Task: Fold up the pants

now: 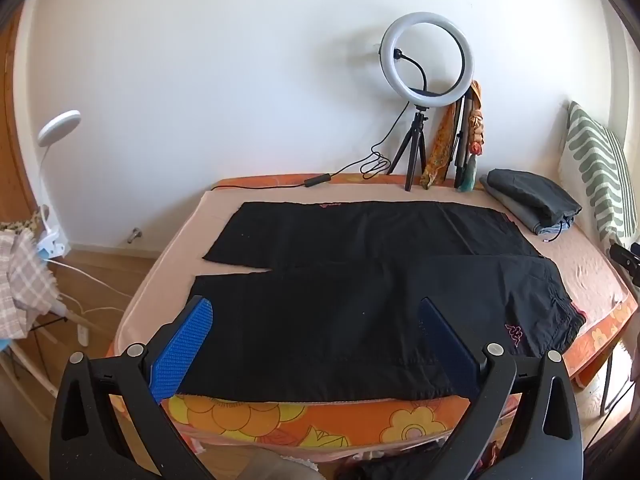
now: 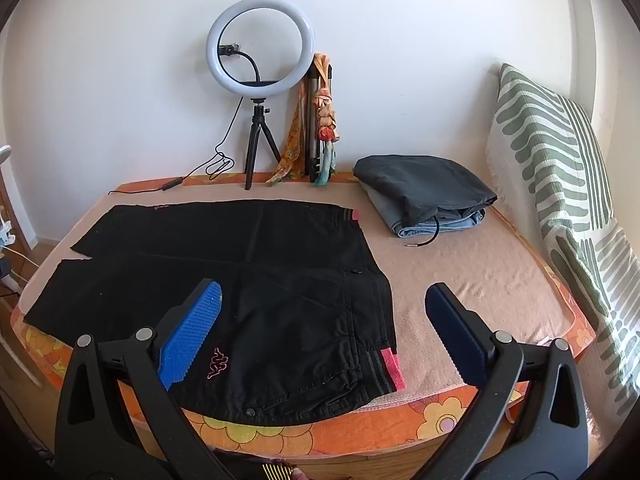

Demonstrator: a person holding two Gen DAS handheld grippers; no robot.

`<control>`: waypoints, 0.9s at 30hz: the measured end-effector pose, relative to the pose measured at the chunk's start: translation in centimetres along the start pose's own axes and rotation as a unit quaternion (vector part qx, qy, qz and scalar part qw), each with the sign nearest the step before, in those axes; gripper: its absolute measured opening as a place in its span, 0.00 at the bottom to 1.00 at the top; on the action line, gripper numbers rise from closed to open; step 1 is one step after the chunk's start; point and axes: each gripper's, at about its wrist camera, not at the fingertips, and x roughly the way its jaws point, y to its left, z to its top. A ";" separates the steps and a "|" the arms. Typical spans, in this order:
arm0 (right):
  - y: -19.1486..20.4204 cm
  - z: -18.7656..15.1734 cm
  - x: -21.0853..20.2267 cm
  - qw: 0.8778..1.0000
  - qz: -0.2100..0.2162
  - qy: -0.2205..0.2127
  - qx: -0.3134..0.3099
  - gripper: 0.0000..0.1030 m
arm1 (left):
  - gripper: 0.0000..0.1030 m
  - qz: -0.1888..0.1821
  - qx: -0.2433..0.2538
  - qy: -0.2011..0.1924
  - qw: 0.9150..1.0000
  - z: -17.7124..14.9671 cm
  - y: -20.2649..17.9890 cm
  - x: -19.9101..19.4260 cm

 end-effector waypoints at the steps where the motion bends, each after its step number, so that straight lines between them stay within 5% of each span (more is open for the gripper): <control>1: 0.0 0.0 0.0 1.000 0.001 0.000 -0.001 1.00 | 0.99 -0.001 -0.001 0.001 1.000 0.0 0.0 0.0; 27: -0.4 -0.1 0.0 1.000 0.004 0.000 0.006 1.00 | 0.99 0.015 -0.009 -0.021 1.000 0.7 0.7 -0.9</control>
